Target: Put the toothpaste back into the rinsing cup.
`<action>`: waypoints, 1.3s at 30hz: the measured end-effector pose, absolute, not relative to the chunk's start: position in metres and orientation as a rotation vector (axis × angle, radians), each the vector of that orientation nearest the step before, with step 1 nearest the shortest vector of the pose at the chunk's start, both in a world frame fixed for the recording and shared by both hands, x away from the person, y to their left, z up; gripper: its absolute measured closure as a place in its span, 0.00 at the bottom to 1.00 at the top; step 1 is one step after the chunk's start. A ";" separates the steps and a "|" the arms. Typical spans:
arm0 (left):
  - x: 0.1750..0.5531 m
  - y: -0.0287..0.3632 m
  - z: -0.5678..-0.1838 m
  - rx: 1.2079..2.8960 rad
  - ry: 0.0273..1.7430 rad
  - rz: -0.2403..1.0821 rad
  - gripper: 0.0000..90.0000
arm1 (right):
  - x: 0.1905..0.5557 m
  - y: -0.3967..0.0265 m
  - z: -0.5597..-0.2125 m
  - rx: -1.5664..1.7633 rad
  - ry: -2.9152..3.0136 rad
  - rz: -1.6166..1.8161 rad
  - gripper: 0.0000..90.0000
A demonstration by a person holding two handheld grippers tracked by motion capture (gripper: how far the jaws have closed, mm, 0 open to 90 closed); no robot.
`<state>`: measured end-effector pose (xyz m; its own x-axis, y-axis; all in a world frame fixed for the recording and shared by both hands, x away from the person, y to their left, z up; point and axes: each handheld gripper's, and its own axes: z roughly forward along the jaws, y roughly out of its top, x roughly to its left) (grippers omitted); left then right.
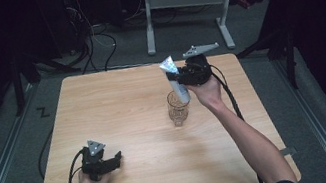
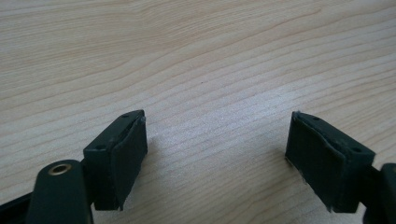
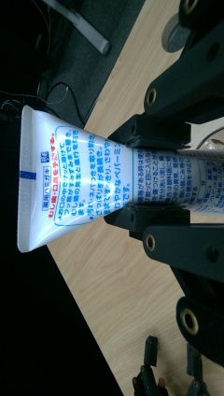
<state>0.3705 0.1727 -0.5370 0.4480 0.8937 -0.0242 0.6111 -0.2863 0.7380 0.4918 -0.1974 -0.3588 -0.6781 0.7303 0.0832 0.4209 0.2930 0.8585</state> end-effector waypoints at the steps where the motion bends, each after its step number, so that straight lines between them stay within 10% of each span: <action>1: 0.371 0.173 -0.537 2.011 1.259 0.527 0.24 | 0.493 -0.197 -0.360 1.040 2.239 1.338 0.75; 39: 0.371 0.172 -0.537 2.015 1.261 0.535 0.24 | 0.504 -0.187 -0.372 1.057 2.190 1.352 0.75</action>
<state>0.3705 0.1715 -0.5369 0.4430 0.8964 -0.0156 0.6119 -0.2896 0.7360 0.5036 -0.1866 -0.3718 -0.6569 0.7497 0.0807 0.4082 0.2636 0.8740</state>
